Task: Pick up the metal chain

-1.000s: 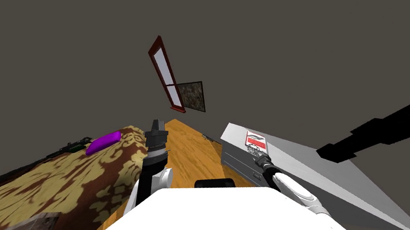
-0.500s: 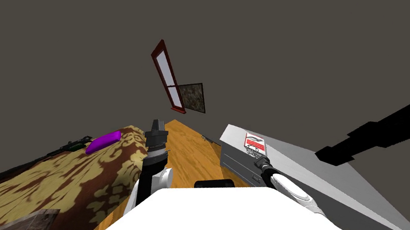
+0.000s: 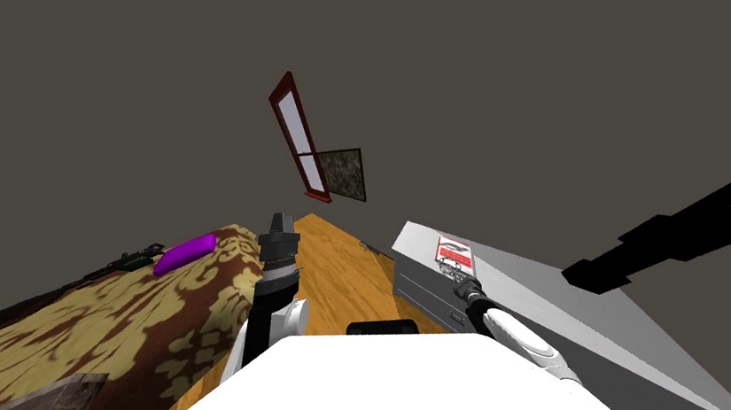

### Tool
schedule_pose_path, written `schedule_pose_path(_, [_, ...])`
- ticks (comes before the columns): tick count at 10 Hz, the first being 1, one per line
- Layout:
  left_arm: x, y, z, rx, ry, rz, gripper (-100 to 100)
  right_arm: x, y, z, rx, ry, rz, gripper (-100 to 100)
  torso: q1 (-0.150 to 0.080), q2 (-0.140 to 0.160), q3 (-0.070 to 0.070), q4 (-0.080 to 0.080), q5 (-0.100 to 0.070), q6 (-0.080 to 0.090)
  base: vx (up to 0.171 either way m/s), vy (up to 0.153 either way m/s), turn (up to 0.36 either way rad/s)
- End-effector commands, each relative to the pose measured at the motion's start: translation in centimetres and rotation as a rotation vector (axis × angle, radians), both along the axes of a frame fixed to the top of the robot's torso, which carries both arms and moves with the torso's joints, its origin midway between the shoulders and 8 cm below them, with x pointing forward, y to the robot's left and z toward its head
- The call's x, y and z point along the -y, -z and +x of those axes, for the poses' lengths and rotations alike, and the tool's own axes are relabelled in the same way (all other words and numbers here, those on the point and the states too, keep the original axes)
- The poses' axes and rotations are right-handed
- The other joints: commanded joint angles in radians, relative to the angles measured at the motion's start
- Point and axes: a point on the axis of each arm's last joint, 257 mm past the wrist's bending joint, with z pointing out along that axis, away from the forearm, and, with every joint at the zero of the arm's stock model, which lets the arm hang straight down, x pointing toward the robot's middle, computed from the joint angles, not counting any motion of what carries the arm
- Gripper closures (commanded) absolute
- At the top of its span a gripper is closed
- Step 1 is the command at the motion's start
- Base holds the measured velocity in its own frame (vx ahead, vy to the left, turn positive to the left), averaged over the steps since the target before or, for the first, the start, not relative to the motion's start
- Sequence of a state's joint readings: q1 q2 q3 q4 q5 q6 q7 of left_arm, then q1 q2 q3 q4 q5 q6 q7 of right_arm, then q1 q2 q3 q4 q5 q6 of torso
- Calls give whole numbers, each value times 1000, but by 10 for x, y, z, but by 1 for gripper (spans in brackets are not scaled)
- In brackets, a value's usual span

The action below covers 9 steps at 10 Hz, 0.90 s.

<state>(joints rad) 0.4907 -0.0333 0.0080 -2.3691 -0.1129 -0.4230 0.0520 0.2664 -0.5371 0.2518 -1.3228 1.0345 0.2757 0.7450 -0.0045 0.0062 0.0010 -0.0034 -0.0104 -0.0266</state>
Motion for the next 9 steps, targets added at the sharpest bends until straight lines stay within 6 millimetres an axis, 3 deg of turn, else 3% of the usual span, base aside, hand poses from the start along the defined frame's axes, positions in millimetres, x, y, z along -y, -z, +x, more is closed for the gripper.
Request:
schedule_pose_path(1, [0, 0, 0, 0, 0, 0, 0, 8, -11, 3, 15, -6, -8, 100, 0, 0, 0, 0, 0, 0, -39, 98, -64])
schedule_pose_path(7, [0, 0, 0, 0, 0, 0, 0, 23, -56, 16, 77, -51, -35, 100, 5, 6, 4, 2, 2, 1, -59, 83, -60])
schedule_pose_path(8, [0, 0, 0, 0, 0, 0, 0, 22, -50, 15, 69, -46, -31, 100, 5, 7, 5, 3, 2, 0, -33, 35, -15])
schedule_pose_path(9, [0, 0, 0, 0, 0, 0, 0, 22, -52, 15, 71, -46, -32, 0, 2, 4, 3, 2, 2, 0, -7, 8, 0])
